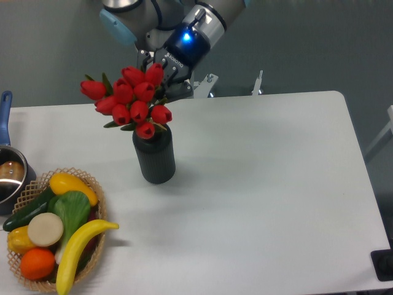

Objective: Insert the flowers into the vase
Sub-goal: 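Push the tulip stems down into the black vase with the gripper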

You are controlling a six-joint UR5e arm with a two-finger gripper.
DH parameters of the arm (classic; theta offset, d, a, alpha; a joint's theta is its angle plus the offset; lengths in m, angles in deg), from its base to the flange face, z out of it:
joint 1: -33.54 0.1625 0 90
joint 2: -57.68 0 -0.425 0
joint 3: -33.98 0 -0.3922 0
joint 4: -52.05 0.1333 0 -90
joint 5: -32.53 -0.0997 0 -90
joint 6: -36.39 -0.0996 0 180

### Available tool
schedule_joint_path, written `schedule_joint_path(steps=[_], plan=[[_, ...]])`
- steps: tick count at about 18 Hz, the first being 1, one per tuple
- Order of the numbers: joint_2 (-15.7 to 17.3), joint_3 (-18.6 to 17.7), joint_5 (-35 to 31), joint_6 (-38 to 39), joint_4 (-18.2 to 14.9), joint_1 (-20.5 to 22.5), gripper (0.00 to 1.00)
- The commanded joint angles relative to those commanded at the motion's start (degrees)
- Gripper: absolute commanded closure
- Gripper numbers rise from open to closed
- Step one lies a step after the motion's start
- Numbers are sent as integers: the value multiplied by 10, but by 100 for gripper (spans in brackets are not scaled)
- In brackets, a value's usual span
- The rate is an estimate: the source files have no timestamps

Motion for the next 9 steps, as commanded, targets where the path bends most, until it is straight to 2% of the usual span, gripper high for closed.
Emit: schedule_joint_path(steps=[5,9], plan=[[-1,-42,-3,-54,0,0,84],[-7,-63,-4,-84,0,0,75]])
